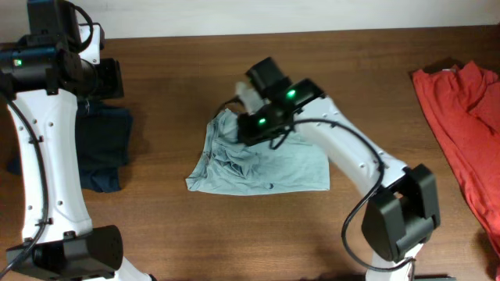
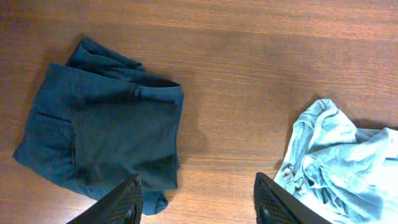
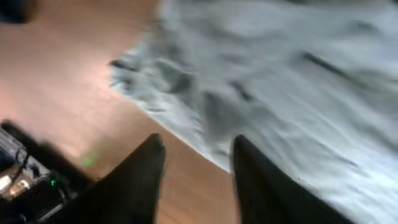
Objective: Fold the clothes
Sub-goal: 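Lower the folded end onto the strip's middle and release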
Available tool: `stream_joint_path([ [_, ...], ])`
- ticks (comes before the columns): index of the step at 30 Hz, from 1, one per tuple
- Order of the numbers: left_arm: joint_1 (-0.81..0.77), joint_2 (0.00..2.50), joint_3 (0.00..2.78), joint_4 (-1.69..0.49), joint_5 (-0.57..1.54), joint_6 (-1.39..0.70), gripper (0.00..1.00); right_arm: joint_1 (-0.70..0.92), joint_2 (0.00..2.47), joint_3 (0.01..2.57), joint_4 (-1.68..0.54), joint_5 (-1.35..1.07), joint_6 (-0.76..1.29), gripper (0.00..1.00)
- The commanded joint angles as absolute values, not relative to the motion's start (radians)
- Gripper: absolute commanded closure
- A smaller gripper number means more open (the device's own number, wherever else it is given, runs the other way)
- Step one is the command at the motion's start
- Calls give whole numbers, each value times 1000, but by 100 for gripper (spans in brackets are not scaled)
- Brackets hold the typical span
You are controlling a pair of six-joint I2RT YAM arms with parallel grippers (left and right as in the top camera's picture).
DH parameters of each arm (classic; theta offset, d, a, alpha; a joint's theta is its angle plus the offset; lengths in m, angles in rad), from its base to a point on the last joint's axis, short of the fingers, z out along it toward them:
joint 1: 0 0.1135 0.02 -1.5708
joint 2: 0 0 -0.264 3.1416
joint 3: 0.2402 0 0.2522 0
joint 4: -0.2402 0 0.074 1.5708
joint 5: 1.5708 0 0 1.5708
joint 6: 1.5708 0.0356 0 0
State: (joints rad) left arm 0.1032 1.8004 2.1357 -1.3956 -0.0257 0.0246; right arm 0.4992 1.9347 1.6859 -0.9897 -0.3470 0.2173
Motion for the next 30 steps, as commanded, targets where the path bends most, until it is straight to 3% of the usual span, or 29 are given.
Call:
stream_joint_path([
  [1,104,1783,2151,-1398,-15,11,43,454,1936,1693,-1011,-301,244,73],
  [14,104,1784,2151,-1397,-15,11,43,568,2125,1645,-972,-325,297,83],
  [22,104,1784,2151,-1396,-15,11,43,712,2053,1691,-873,-673,93,83],
  [26,104,1784,2151,-1397,-15,11,43,714,1981,1710,-860,-582,94,83],
  [30,104,1784,2151,-1400,-15,11,42,643,1956,1711,-942,-326,226,82],
])
